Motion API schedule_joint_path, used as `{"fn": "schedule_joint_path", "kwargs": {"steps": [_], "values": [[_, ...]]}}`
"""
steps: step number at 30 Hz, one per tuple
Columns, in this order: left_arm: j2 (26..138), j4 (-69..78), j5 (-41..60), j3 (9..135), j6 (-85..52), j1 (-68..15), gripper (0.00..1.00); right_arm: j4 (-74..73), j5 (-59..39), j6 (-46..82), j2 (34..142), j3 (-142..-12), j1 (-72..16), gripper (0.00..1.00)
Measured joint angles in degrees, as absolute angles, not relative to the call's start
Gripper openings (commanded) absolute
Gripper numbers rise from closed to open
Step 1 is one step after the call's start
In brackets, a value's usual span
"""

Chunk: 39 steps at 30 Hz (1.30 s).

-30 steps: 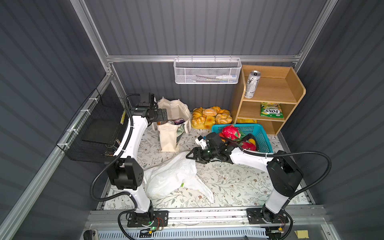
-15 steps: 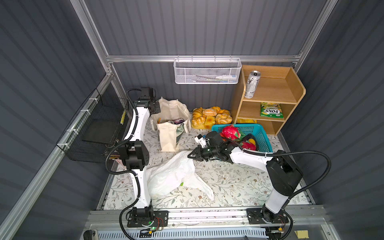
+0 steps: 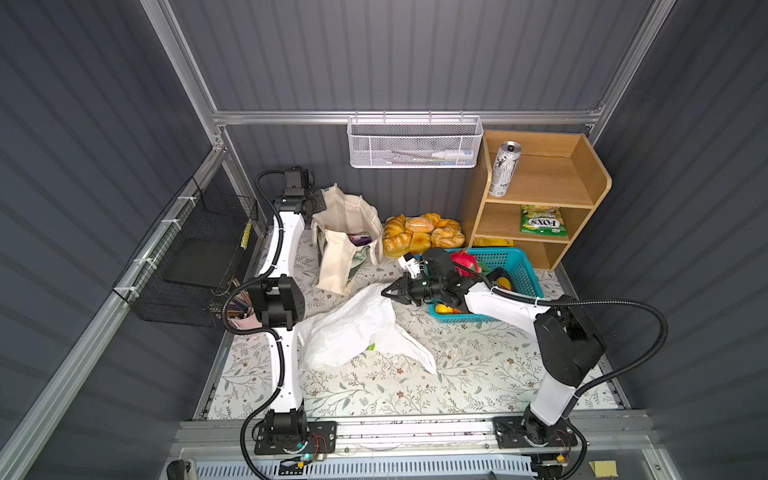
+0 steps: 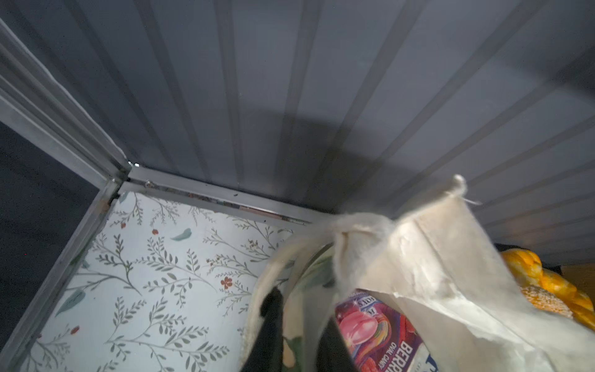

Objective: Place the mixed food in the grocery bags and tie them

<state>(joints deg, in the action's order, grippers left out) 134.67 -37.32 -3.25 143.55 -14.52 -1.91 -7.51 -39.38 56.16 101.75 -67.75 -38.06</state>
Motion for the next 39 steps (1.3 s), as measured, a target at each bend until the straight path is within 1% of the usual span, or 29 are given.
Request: {"fn": "schedule_joint_path", "kwargs": {"steps": [1, 2, 4, 5, 10, 16, 19, 21, 24, 25, 27, 31, 33, 36, 39], "values": [[134.37, -36.4, -3.11, 143.15, -14.72, -1.87, 0.6, -7.4, -39.38, 56.12, 101.75, -67.75, -38.06, 0.0], [133.78, -35.86, -2.92, 142.32, -14.63, -1.87, 0.64, -7.2, -39.38, 56.12, 101.78, -67.75, -38.04, 0.0], [132.29, -35.73, -2.52, 140.44, -14.48, -1.83, 0.69, -7.03, -39.4, 56.12, 101.78, -67.75, -38.04, 0.0], [131.5, -35.88, -2.28, 139.7, -14.17, -1.76, 0.7, -6.98, -39.4, 56.12, 101.78, -67.75, -38.02, 0.0], [125.89, -36.71, -0.3, 136.46, -13.56, -1.76, 0.68, -5.32, -39.35, 55.57, 101.8, -69.08, -38.04, 0.0], [111.87, -38.98, 3.81, 129.93, -12.84, -2.72, 0.69, -3.73, -38.72, 54.89, 101.8, -73.41, -38.02, 0.0], [101.23, -39.38, 5.72, 121.51, -12.03, -5.41, 0.7, -3.22, -38.17, 54.94, 101.8, -75.24, -38.02, 0.0], [92.88, -39.51, 6.61, 112.86, -11.55, -8.05, 0.71, -3.05, -37.76, 55.07, 101.84, -76.34, -38.02, 0.01], [83.0, -40.75, 7.38, 101.43, -10.81, -11.81, 0.72, -2.96, -37.5, 55.37, 102.3, -78.04, -38.02, 0.11], [80.71, -41.17, 7.6, 98.39, -10.72, -12.51, 0.72, -2.96, -37.36, 55.51, 102.65, -78.72, -38.02, 0.16], [76.01, -42.11, 7.62, 91.33, -10.74, -13.41, 0.73, -2.9, -37.08, 55.96, 103.55, -79.99, -38.02, 0.33], [70.32, -43.68, 7.29, 80.34, -11.66, -15.55, 0.74, -2.7, -36.88, 55.86, 105.21, -81.87, -38.02, 0.52], [68.47, -44.58, 6.85, 75.99, -12.32, -17.06, 0.74, -2.55, -36.8, 56.01, 106.15, -82.87, -38.02, 0.59], [67.44, -45.5, 6.15, 73.52, -13.26, -18.74, 0.76, -2.59, -36.86, 56.36, 107.15, -83.79, -38.02, 0.66], [66.78, -45.67, 5.28, 73.36, -14.22, -20.56, 0.78, -2.55, -36.95, 56.88, 107.42, -84.07, -38.02, 0.69]]}}
